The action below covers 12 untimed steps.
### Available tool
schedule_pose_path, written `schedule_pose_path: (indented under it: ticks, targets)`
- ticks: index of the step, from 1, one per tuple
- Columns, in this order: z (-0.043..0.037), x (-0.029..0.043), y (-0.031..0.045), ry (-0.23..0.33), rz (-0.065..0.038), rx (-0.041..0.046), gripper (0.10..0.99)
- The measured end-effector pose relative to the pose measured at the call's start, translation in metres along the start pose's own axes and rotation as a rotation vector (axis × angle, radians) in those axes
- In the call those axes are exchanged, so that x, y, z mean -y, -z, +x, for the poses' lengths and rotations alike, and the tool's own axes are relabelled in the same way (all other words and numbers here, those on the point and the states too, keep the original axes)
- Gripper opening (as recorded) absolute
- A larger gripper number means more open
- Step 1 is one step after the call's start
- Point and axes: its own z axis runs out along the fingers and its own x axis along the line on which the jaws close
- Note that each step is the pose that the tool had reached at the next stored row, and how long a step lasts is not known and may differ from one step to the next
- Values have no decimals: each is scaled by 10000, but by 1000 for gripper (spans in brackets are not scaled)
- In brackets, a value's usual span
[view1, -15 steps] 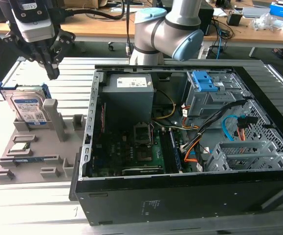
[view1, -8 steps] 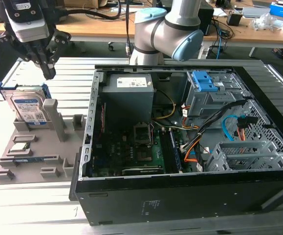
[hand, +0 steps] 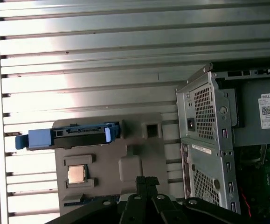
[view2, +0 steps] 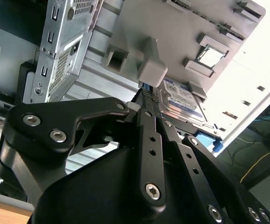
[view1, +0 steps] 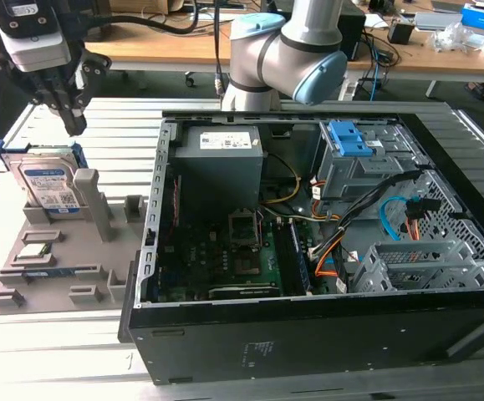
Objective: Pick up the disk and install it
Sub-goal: 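Reach for the disk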
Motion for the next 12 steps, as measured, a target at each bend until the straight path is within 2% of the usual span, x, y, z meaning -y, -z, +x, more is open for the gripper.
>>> schedule_pose_path:
  ticks: [12]
  targets:
    - [127,9,4,1,0,-1,106]
